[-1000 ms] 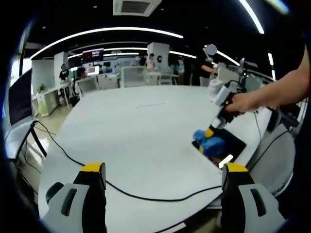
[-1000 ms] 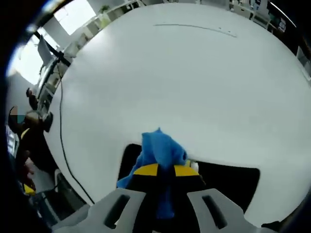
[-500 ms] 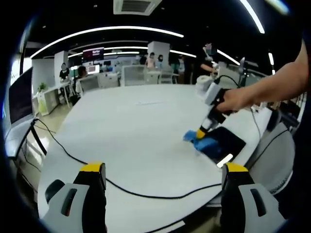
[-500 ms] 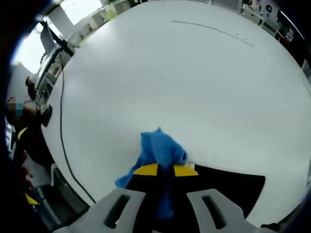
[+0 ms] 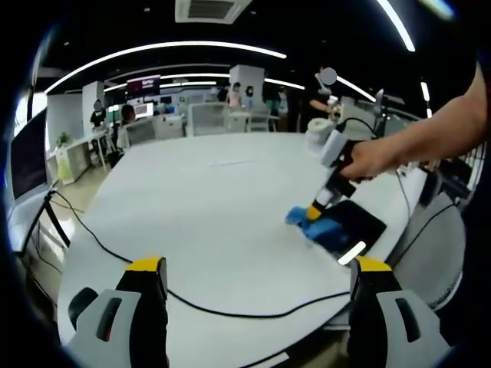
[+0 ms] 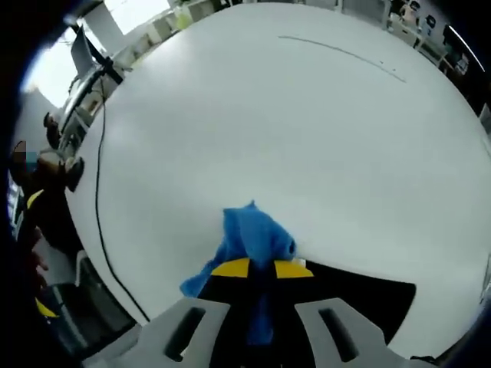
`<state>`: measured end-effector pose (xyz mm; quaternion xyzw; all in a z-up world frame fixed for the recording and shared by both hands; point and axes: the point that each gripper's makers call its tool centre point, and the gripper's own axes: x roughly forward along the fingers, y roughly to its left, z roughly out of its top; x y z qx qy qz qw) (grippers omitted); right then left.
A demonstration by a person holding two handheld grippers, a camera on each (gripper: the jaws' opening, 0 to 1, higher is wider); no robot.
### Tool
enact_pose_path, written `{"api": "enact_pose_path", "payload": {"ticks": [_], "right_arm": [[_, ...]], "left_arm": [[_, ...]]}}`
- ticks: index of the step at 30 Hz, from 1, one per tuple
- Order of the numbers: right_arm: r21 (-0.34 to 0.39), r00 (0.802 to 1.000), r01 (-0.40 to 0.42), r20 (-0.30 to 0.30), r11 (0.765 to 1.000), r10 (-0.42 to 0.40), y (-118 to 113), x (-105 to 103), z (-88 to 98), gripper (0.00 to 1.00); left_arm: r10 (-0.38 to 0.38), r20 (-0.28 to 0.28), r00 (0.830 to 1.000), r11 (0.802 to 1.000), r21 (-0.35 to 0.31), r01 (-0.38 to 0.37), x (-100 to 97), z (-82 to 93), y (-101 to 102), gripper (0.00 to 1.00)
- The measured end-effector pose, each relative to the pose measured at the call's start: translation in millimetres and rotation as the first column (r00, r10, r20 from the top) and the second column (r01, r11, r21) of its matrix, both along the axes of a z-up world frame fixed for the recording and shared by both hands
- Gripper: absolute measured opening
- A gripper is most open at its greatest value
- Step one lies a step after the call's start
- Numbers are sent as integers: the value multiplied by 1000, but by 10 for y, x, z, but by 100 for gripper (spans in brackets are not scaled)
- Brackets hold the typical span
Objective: Wipe the mirror surface with the cleaning cloth until all visible marks leave the cleaned area.
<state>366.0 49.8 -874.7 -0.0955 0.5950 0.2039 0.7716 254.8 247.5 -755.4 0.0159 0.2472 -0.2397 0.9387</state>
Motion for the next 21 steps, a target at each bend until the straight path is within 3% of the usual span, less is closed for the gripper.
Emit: {"api": "enact_pose_path", "payload": {"ticks": [4,8,13,21], "right_arm": [[30,1000,-4,7,1000,4,-1,-45,1,4],[20,999,-44,6,999,44,22,-183,27,4],[-9,994,-101,46,995,101,38,-186,-3,4],[-3,993,-113,43,994,113,63,-314,2,4]], "left_arm": [[9,4,1000,1000,2,-9,2,16,16,100],[12,6,1000,1000,0,-12,-1,22,10,100],[8,14,1000,1000,3,-8,12,32,-16,100],[2,14,1000,1000,6,-2,4,36,-32,100]]}}
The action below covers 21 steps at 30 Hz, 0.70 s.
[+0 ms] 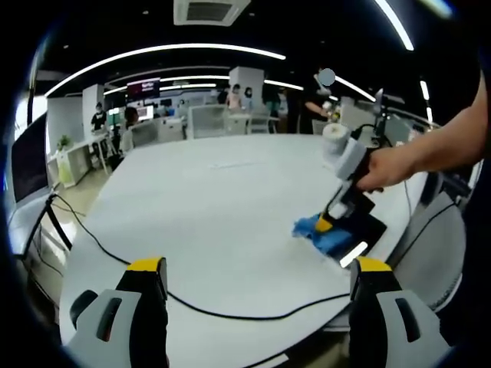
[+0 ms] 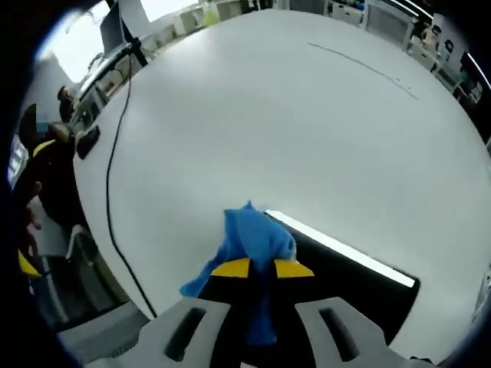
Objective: Wipe the mirror surface with the cleaning cloth until all visible marks leave the cleaned area.
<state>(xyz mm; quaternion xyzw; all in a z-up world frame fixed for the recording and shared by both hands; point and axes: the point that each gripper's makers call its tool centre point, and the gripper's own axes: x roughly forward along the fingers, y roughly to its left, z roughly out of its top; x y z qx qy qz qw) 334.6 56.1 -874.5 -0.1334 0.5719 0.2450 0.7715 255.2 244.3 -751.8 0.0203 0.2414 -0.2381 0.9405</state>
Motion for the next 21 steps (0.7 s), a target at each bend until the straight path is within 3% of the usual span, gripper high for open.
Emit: {"api": "enact_pose_path", "payload": {"ticks": [7,21], "right_arm": [[7,999,-24,-36,1000,24,49,-172,-8,4],[36,996,-76,-41,996,78,37,-173,19,5]], "left_arm": [[-2,-1,1000,1000,-2,2,-16,-13,-11,100],[-4,3,1000,1000,-7,4,-25,6,-39,100]]}}
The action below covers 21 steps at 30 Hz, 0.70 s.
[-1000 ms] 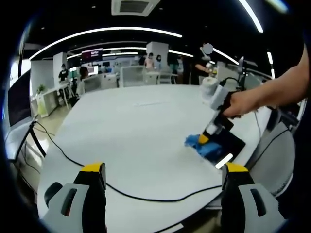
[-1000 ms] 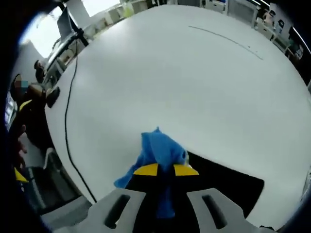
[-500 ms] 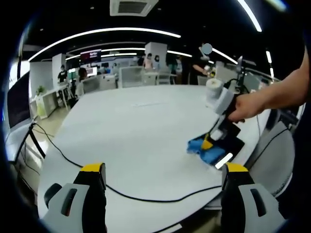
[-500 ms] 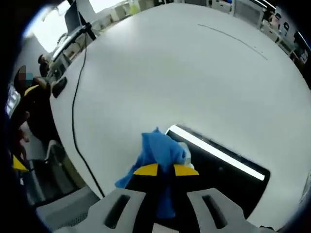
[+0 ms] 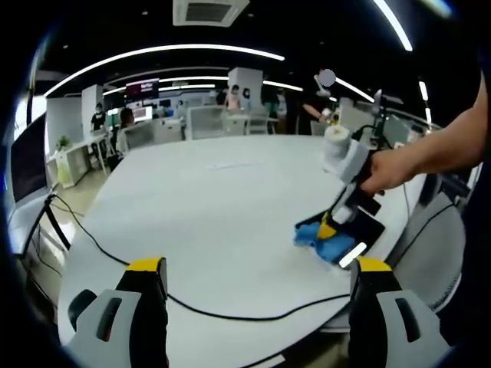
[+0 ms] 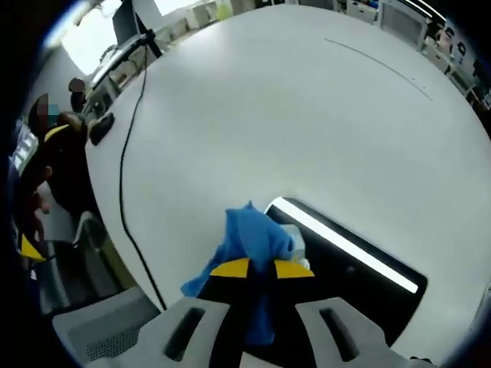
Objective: Wipe the mirror surface with the cleaning cloth until all visible marks leave the cleaned area.
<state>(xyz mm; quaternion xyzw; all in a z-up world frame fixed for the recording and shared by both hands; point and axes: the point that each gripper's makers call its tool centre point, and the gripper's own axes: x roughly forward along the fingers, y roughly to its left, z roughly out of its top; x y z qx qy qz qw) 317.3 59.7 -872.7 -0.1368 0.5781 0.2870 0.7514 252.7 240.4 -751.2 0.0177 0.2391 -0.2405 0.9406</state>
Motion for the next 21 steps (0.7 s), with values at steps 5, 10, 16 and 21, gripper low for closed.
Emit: {"api": "enact_pose_path", "payload": {"ticks": [5,10,16,21], "right_arm": [[41,998,-59,26,997,58,1,-5,3,6],[50,994,-98,47,994,96,-6,-23,26,6],[151,999,-5,33,989,1,-30,-15,53,6],[172,999,0,39,985,-7,-73,-23,59,6]], "left_arm": [[-3,-6,1000,1000,5,3,-24,-33,-24,100],[17,-4,1000,1000,-5,-17,-38,-26,-31,100],[1,-12,1000,1000,15,-1,-75,-44,-31,100],[0,-12,1000,1000,25,1,-54,-26,-8,100]]}}
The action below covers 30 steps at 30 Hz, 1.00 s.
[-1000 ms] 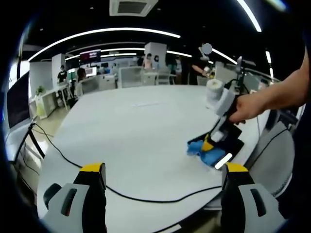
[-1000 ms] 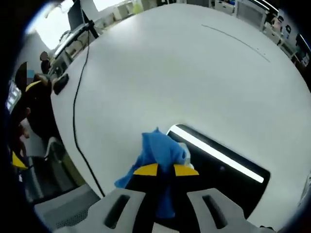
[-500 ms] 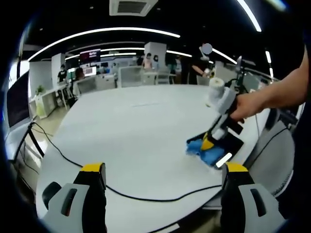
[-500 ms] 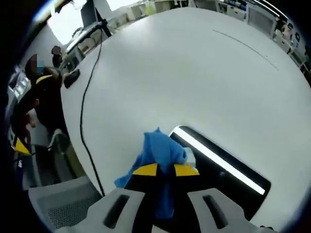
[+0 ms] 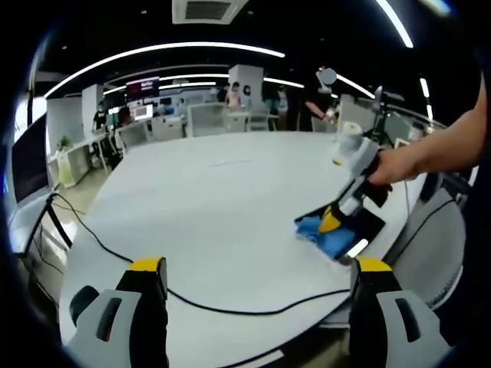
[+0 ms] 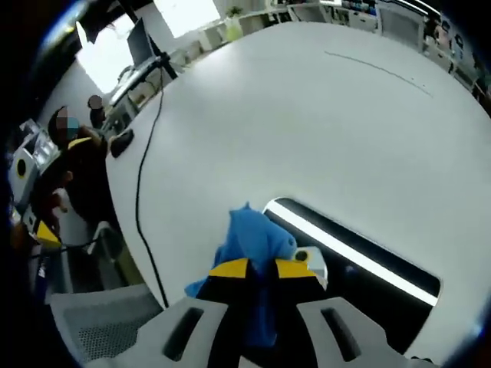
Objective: Wipe the mirror surface with the cleaning cloth until all visible marks leave the cleaned area.
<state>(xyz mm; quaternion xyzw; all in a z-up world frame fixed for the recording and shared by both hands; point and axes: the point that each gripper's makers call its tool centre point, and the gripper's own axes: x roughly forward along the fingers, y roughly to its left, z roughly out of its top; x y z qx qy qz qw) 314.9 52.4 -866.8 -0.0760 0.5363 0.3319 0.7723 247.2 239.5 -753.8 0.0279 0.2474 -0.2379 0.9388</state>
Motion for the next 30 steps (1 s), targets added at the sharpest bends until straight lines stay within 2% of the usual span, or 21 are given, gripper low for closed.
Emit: {"api": "enact_pose_path", "payload": {"ticks": [7,22,30], "right_arm": [[7,1000,-12,12,1000,12,-12,1,3,7],[25,1000,-6,25,1000,5,-226,39,7,7],[29,999,-9,37,1000,7,-251,37,10,7]], "left_arm": [[-16,3,1000,1000,1,16,36,10,-38,100],[-20,0,1000,1000,13,20,40,0,-25,100],[-25,-1,1000,1000,14,25,55,6,-56,100]]}}
